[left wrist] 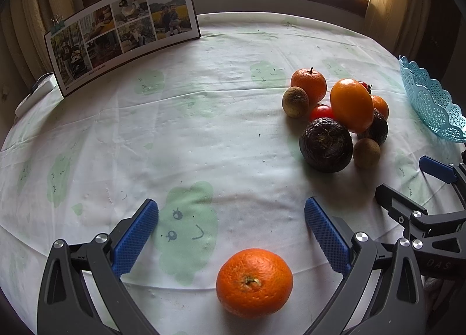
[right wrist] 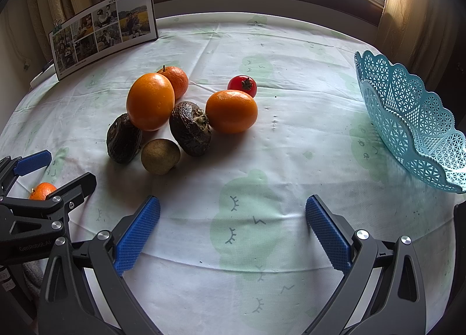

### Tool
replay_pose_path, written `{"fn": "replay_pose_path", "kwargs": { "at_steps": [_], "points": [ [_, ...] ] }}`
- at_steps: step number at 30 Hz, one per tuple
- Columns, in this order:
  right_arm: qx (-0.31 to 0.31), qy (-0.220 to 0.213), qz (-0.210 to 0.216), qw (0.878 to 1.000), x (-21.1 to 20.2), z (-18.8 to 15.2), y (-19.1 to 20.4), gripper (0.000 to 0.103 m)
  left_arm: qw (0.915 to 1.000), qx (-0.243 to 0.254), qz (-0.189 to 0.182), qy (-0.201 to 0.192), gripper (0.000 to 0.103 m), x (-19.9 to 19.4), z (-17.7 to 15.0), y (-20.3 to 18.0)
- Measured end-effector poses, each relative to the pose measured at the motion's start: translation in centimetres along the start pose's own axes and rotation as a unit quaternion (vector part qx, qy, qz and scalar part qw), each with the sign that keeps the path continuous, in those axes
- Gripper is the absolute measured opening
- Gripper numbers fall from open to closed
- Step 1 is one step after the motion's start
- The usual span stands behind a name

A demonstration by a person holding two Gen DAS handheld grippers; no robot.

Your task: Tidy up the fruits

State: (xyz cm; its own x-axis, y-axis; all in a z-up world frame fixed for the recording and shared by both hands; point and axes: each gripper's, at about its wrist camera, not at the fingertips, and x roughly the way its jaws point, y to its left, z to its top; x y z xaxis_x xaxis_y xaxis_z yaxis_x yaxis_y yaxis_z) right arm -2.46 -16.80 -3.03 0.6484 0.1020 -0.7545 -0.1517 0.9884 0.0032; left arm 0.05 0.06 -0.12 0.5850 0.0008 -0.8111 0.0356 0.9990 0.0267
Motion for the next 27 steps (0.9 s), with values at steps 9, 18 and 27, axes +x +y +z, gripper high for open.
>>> {"fn": "replay_pose_path", "kwargs": {
  "at_steps": [9,18,27],
  "points": [
    [0.001,0.0,0.002,1.0,0.02,-0.01,-0.05,0.101,1.0,0.0,-0.001,0.0,0.098,-0.16,-0.04,-0.25],
    [-0.011,0.007,0.007,1.0,-0.08,0.27,-0.23,0.101,1.0,-0.001,-0.001,0.001,0.098,-0.16,-0.02,-0.25],
    [-0.013,0.014,0.009,1.0,0.08,0.21,-0.12,0.101,1.0,-0.001,-0.002,0.001,0.098,-0.16,-0.01,-0.24]
  ]
}}
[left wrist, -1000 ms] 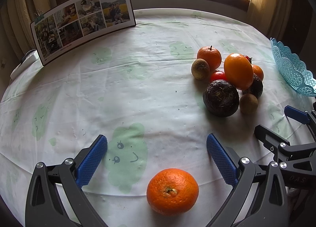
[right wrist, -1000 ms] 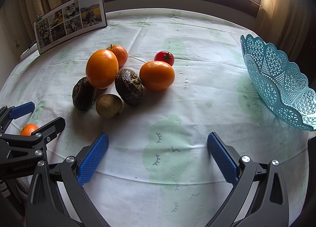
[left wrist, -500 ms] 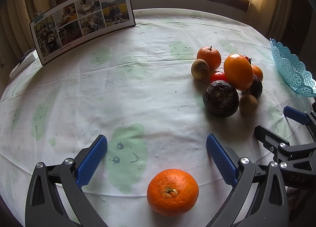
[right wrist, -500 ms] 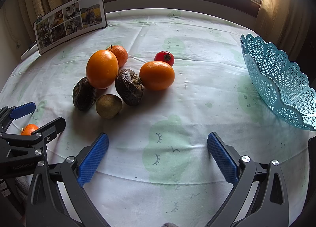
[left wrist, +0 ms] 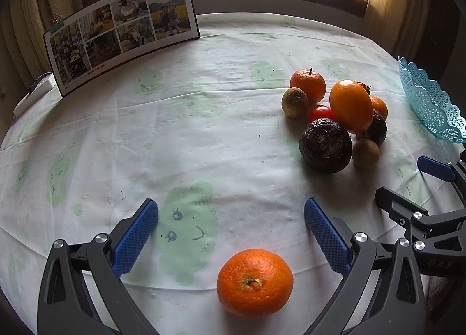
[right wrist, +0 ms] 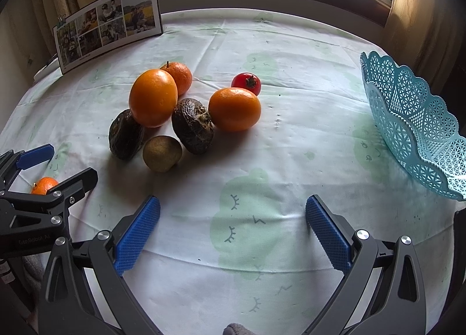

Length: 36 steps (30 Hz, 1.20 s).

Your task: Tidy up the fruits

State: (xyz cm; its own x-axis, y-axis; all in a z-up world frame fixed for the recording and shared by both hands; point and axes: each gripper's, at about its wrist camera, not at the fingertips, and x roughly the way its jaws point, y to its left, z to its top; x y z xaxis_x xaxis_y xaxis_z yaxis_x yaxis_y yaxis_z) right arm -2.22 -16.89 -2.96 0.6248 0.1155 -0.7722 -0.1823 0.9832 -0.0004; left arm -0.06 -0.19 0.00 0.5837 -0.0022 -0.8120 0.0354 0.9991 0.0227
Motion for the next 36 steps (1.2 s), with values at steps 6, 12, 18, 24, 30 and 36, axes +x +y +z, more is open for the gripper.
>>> {"fn": "replay_pose_path", "kwargs": {
  "at_steps": [6,12,18,24,30,36],
  "points": [
    [0.0,0.003,0.0,1.0,0.2,0.1,0.1,0.101,1.0,0.0,0.0,0.0,0.098,0.0,0.0,0.0],
    [0.0,0.003,0.0,1.0,0.1,0.0,0.1,0.101,1.0,0.0,-0.001,0.0,0.098,0.0,0.0,0.1],
    [0.0,0.002,0.0,1.0,0.1,0.0,0.0,0.101,1.0,0.0,-0.001,0.0,0.098,0.0,0.0,0.1],
    [0.007,-0.002,0.008,1.0,0.0,0.1,-0.2,0.101,1.0,0.001,-0.003,0.0,0.098,0.0,0.0,0.0],
    [0.026,-0.015,0.031,0.999,-0.4,-0.1,-1.0,0.101,0.9995,-0.002,-0.029,-0.009,0.098,-0.3,0.0,0.0],
    [0.048,-0.071,0.051,0.995,-2.2,-1.1,-2.1,0.101,0.9947,-0.047,-0.073,-0.055,0.098,-2.9,0.8,2.1]
  ]
}}
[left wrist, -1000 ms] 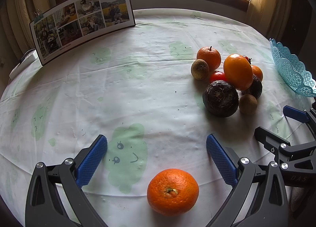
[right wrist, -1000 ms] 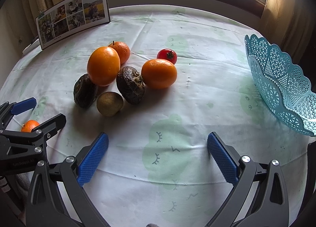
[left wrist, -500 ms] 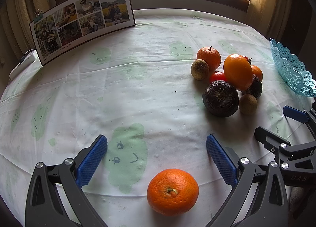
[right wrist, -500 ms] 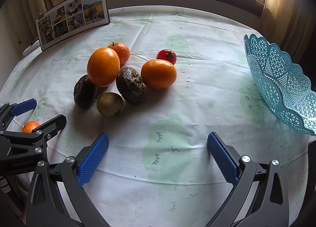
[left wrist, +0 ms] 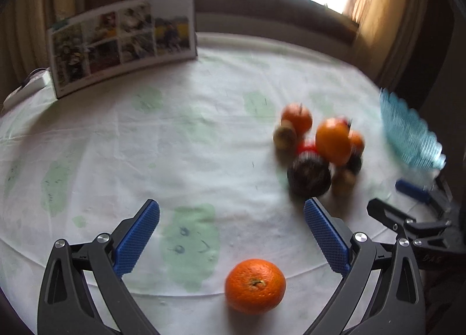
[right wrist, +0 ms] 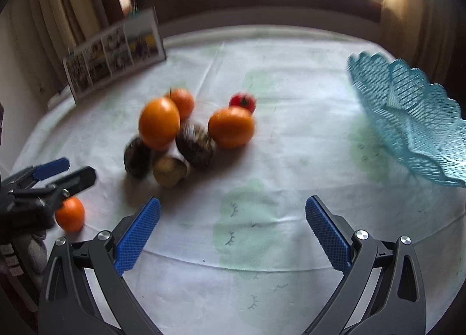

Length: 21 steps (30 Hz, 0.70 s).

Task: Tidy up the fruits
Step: 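Close the left gripper around the mandarin lying on the cloth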

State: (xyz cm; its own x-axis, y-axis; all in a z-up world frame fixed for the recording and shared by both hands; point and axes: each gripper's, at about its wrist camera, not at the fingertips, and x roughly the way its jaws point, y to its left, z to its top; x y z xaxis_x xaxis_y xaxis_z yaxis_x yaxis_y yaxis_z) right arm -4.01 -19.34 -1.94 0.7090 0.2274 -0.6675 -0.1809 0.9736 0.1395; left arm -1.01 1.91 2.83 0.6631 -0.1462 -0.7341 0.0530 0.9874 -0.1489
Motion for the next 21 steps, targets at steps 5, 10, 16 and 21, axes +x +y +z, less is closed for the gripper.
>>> {"fn": "replay_pose_path", "kwargs": {
  "at_steps": [5,10,16,21],
  "points": [
    [0.026,-0.051,0.017,0.998,-1.7,-0.5,-1.2,0.101,0.9981,-0.044,-0.013,-0.042,0.098,-2.9,0.8,1.9],
    [0.051,-0.067,0.018,0.996,-2.3,-0.5,-2.2,0.101,0.9942,-0.086,-0.02,-0.062,0.098,-4.6,0.1,3.1],
    [0.049,-0.056,0.005,0.997,-1.9,-0.6,-2.1,0.101,0.9978,-0.043,-0.024,-0.044,0.098,-5.2,-1.7,1.2],
    [0.06,-0.042,0.012,0.997,-1.7,-0.7,-2.5,0.101,0.9993,0.016,-0.008,-0.034,0.094,-4.9,-3.2,-1.1]
  ]
}}
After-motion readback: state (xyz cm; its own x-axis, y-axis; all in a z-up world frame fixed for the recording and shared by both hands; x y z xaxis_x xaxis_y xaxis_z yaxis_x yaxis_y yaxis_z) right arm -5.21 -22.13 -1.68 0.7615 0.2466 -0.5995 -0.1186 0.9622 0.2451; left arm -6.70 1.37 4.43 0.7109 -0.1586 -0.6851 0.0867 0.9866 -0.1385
